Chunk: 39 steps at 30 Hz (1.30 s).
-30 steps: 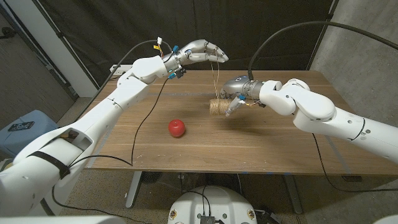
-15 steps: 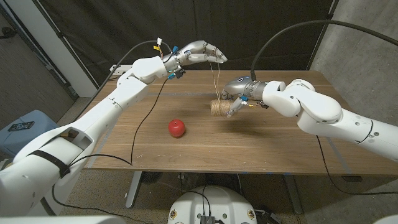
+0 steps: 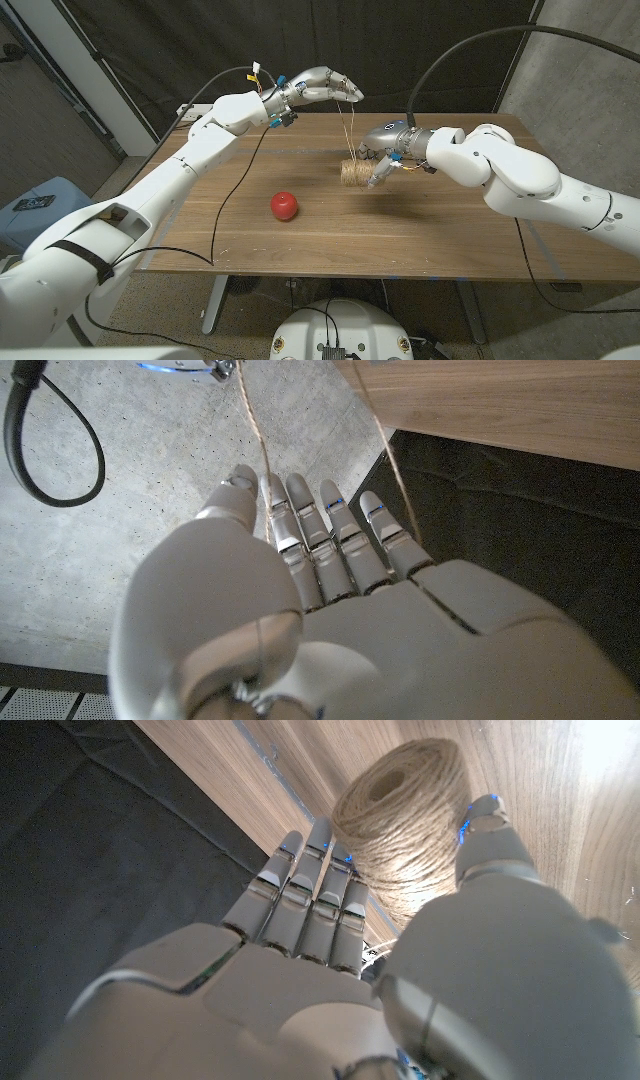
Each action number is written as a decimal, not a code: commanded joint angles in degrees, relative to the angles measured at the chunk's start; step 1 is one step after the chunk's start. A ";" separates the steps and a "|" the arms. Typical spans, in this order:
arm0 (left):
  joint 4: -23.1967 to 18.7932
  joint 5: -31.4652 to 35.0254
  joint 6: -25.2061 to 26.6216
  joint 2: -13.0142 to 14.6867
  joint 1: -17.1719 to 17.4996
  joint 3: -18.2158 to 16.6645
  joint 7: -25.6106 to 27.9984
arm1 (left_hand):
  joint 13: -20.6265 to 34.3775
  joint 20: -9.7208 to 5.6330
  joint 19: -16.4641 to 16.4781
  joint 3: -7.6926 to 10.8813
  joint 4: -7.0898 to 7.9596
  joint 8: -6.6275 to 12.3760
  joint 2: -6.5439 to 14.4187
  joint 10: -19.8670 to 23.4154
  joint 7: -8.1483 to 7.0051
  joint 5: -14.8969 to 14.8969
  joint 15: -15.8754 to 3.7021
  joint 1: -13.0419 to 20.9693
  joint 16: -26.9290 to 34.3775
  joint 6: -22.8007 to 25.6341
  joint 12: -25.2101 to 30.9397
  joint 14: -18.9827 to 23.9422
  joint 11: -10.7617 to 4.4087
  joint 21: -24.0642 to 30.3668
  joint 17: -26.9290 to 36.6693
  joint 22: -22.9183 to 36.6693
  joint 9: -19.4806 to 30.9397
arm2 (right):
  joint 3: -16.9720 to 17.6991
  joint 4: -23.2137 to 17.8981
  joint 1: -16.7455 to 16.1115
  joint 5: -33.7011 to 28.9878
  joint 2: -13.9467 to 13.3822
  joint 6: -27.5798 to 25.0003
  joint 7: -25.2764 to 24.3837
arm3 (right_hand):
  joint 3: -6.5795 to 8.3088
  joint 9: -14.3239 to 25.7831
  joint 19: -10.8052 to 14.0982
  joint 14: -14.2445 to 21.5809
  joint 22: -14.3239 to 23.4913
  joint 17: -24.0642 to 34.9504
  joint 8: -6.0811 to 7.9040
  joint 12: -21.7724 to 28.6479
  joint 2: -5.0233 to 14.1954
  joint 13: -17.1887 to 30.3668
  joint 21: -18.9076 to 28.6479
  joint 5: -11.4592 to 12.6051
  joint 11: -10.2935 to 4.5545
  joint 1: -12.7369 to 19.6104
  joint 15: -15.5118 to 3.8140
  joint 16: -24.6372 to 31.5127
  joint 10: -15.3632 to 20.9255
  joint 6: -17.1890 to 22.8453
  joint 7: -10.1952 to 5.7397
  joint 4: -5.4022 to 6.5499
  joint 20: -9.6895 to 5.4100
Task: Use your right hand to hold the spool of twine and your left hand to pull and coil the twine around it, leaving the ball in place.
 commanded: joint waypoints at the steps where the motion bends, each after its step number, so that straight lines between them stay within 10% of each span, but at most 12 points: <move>1: 1.18 0.09 0.05 0.00 -0.36 0.12 -0.26 | 0.12 -0.06 0.15 0.24 -0.28 -0.22 0.50 0.22 0.07 0.56 0.20 0.20 -0.08 -0.18 -0.39 0.30 0.04 0.00 0.06 0.26 0.16 | 1.40 -3.07 -0.54 0.40 -1.45 -1.10 1.43 | 0.23 0.17 0.40 0.55 0.17 0.16 0.52 -0.13 7.53 0.24 -0.04 0.26 -7.44 7.20 -8.16 -0.21 7.99 9.72 -9.58 0.02 -0.09; 39: 8.90 0.44 -2.35 -1.80 -2.97 1.20 -2.85 | 0.35 -0.12 -0.04 0.24 -0.22 -0.37 0.60 0.16 -0.09 0.55 0.33 0.10 -0.20 -0.30 -0.70 0.14 0.04 -0.08 0.18 0.26 0.17 | 3.44 -8.11 -1.59 -1.09 -2.04 -5.50 2.73 | 0.36 0.13 0.54 0.86 0.17 -0.02 0.49 -0.48 7.69 0.34 -0.05 0.31 -7.40 7.00 -8.16 -0.41 7.86 9.62 -9.45 0.15 -0.12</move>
